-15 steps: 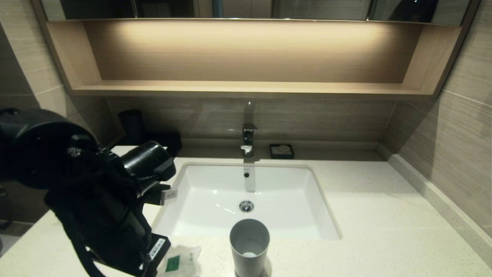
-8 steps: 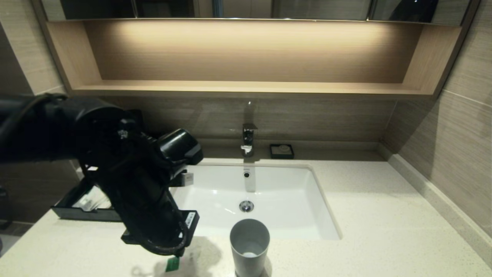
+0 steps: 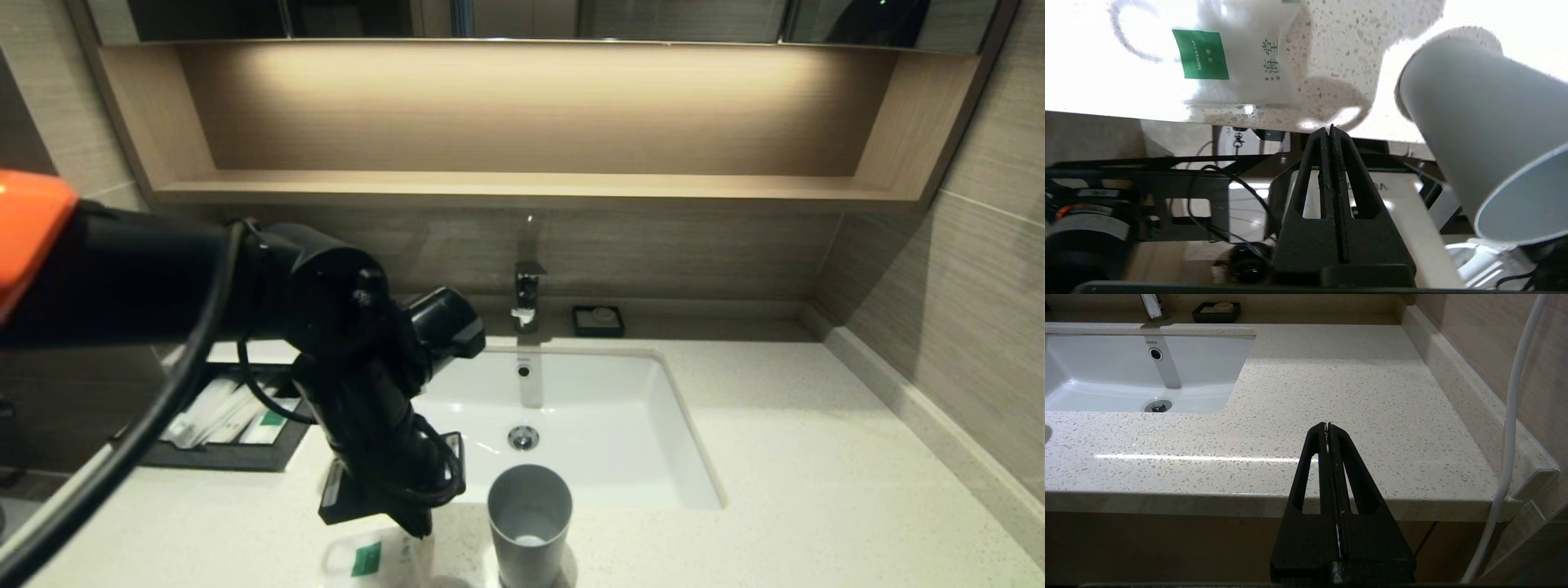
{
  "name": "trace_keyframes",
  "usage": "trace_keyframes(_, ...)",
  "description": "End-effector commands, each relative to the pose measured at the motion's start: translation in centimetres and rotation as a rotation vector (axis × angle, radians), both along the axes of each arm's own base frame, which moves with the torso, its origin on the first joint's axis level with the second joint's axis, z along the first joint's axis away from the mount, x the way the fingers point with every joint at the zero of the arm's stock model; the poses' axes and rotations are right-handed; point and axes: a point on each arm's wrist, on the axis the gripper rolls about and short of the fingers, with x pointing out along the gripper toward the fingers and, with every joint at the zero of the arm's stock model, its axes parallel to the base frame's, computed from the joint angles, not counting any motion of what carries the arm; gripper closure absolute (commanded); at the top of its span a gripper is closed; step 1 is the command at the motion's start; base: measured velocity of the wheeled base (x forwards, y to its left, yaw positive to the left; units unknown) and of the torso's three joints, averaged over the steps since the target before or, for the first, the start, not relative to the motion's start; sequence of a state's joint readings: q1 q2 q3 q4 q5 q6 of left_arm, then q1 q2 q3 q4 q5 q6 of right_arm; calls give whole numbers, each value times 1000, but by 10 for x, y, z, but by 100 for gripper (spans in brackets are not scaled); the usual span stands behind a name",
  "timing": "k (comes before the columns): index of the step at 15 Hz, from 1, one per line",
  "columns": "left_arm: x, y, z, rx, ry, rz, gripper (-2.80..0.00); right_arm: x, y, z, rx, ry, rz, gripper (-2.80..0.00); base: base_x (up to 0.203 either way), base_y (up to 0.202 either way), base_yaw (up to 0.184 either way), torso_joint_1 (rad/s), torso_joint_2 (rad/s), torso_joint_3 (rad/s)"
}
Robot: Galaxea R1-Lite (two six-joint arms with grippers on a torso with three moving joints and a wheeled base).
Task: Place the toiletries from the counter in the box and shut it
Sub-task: Pick up the bathroom toiletry
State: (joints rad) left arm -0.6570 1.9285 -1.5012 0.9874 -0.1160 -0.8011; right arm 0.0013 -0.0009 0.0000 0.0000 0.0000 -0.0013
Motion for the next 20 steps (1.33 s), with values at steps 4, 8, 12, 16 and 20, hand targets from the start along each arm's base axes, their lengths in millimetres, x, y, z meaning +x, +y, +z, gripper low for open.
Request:
trace_keyframes(4,11,8,-6,26,13,171,0,0,0,0,0,2,0,0,0,0,0,0,0,0)
trace_keyframes(8,15,23,-2,23,10,295,0,0,0,0,0,2,0,0,0,0,0,0,0,0)
trace_keyframes(12,11,30,-5,37,28,332,0,0,0,0,0,1,0,0,0,0,0,0,0,0)
trace_keyframes(16,7,39,-12,41,31,343,0,0,0,0,0,2,0,0,0,0,0,0,0,0)
trace_keyframes(20,2,45,-14,35,24,351,0,0,0,0,0,2,0,0,0,0,0,0,0,0)
